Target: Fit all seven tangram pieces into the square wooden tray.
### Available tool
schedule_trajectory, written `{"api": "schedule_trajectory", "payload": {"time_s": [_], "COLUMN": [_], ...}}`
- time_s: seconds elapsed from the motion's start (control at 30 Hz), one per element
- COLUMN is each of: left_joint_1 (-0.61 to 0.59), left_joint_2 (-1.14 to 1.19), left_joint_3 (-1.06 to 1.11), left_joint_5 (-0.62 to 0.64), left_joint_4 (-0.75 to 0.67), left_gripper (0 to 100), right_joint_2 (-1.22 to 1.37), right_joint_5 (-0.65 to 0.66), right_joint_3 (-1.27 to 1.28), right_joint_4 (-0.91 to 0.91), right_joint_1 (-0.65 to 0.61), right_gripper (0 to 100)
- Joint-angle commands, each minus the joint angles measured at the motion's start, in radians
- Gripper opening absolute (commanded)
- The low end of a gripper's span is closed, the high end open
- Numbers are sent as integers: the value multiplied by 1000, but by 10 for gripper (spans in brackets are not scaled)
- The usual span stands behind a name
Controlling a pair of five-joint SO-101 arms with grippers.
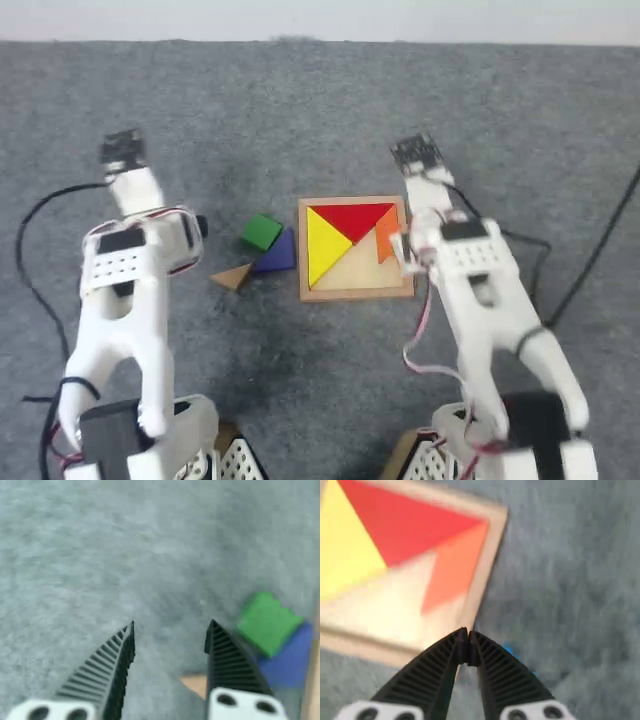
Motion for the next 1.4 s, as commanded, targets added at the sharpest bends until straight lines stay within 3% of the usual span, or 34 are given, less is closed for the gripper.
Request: {"api": "schedule_trajectory", "payload": {"time_s": [0.0, 0.07, 0.17, 0.27, 0.5, 0.83, 1.2, 1.37], "left_joint_1": [107, 138, 137, 141, 104, 207, 203, 210], "left_joint_2": [83, 181, 295, 348, 367, 379, 379, 397], "left_joint_3": [-171, -248, -366, -407, -409, -318, -236, -236], "left_joint_5": [-206, -307, -364, -555, -727, -756, -807, -809], "left_joint_4": [199, 288, 402, 480, 476, 385, 354, 354], "left_gripper": [222, 222, 222, 241, 250, 246, 245, 190], "right_joint_2": [-142, -143, -153, -145, -143, -143, -143, -143], "right_joint_5": [41, 41, 44, 46, 69, 68, 66, 66], "right_joint_3": [132, 170, 209, 215, 218, 219, 219, 219], "right_joint_4": [-30, -45, -68, -71, -71, -71, -71, -71], "right_joint_1": [48, 65, 74, 70, 67, 71, 73, 73], "right_gripper": [8, 8, 8, 8, 8, 8, 8, 8]}}
